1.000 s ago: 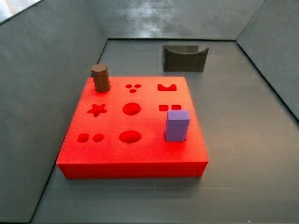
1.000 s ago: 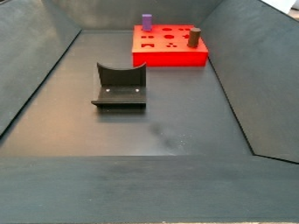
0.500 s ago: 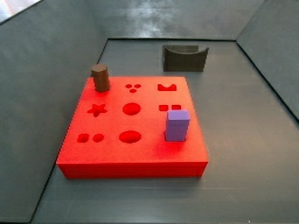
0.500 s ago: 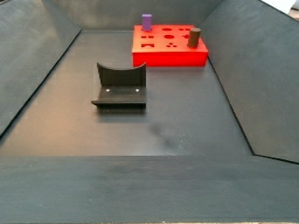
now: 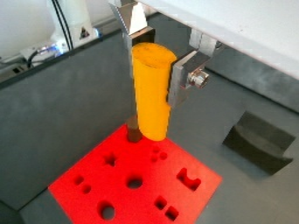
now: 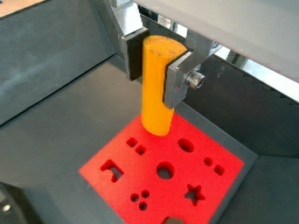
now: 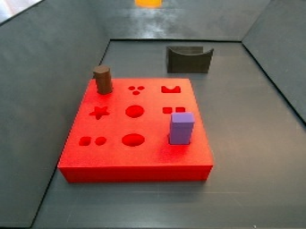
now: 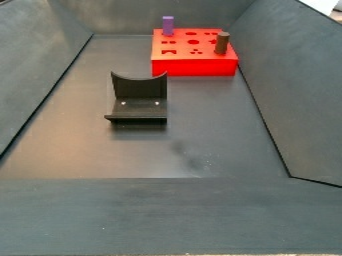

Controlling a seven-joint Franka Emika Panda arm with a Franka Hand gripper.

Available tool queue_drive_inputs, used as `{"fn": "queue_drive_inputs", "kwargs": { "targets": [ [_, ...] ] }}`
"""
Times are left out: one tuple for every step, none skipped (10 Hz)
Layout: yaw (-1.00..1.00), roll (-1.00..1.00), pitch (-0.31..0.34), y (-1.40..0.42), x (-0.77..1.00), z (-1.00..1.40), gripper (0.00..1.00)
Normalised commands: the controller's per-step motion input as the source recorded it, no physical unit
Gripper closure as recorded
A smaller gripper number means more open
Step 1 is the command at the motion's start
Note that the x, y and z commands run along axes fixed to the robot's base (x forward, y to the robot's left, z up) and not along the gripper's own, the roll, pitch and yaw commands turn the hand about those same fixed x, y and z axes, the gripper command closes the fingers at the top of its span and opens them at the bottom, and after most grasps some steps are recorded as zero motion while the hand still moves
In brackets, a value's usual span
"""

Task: Pick up the oval object. Move up. Place the oval object on the fixture. Regrasp the oval object. Move to above the board. Insert the oval object.
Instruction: Insert the oval object.

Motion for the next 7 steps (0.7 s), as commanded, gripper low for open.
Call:
{"fn": "queue_drive_inputs", "kwargs": {
  "targets": [
    [0.13,-0.08,-0.173,-0.49,-0.09,-0.68,1.0],
    [0.21,0.0,-0.259,-0.74,-0.23,-0.71,1.0],
    [0.16,0.05,-0.259,-0.79,-0.28,-0.73,1.0],
    [0.06,0.1,-0.237,-0.82,-0.29,-0.77,1.0],
    [0.02,0.09,-0.221,-0.73,-0.22,-0.79,1.0],
    [0.0,0.03,-0.219,-0.53,-0.14,-0.83,1.0],
    [0.0,0.0,-0.216,-0.25,0.0,-0.87,1.0]
  ]
}}
